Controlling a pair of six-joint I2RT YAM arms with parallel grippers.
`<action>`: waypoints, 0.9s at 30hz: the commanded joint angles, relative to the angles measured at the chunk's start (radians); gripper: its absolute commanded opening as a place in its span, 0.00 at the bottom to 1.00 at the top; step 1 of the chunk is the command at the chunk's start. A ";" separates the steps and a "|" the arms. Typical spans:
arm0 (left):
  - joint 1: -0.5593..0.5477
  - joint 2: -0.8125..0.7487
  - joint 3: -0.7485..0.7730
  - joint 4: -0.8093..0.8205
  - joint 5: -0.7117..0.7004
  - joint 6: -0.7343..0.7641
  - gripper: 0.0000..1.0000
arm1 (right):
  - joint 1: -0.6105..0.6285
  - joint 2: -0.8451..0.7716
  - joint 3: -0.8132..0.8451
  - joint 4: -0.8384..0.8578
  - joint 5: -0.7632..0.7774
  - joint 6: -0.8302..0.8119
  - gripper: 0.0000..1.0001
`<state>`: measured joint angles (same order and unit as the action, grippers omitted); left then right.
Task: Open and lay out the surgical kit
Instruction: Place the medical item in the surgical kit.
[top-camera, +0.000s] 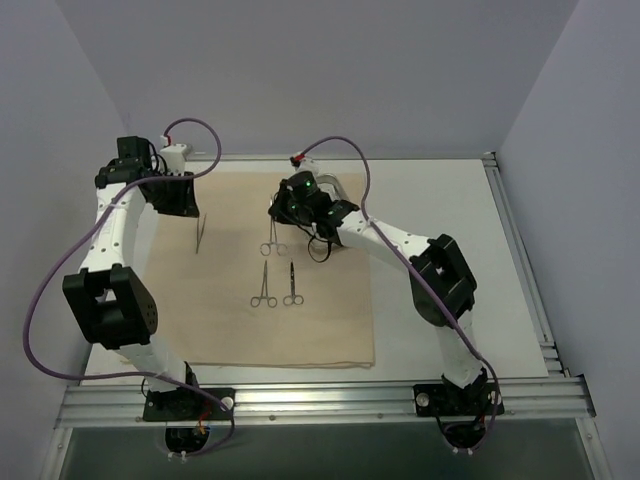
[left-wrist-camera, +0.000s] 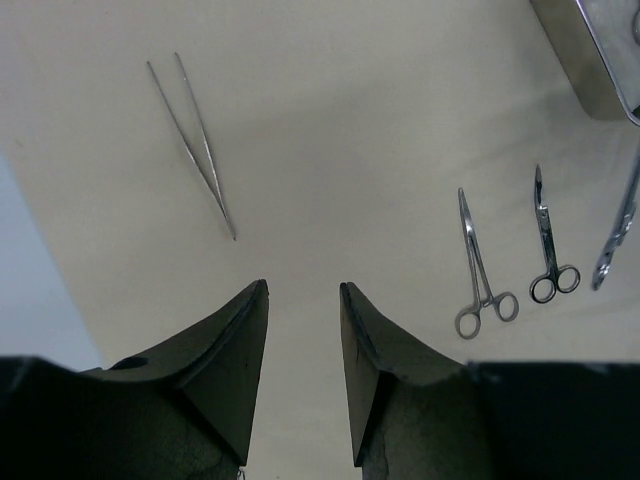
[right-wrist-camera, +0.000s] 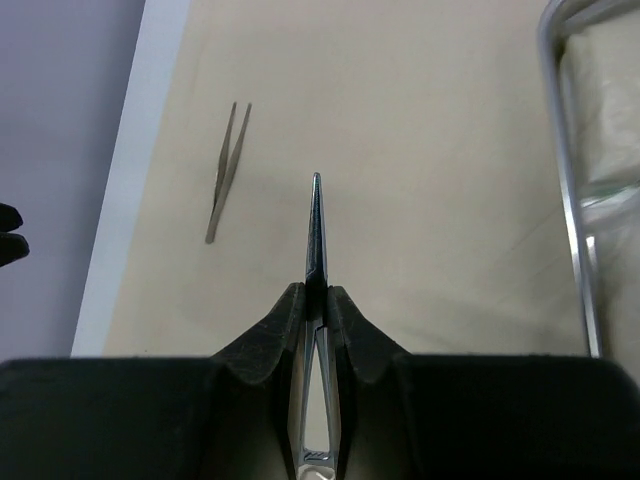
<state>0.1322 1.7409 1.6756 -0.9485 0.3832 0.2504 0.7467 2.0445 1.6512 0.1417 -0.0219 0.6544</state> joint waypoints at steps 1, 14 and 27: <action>0.014 -0.116 -0.062 0.069 -0.046 -0.023 0.44 | 0.066 0.003 0.008 0.053 0.109 0.158 0.00; 0.037 -0.276 -0.192 0.165 -0.086 -0.045 0.44 | 0.281 0.236 0.188 -0.082 0.240 0.298 0.00; 0.037 -0.279 -0.212 0.174 -0.081 -0.023 0.44 | 0.293 0.390 0.351 -0.231 0.301 0.315 0.00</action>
<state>0.1658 1.4826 1.4628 -0.8124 0.2977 0.2173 1.0466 2.4199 1.9503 -0.0360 0.2054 0.9585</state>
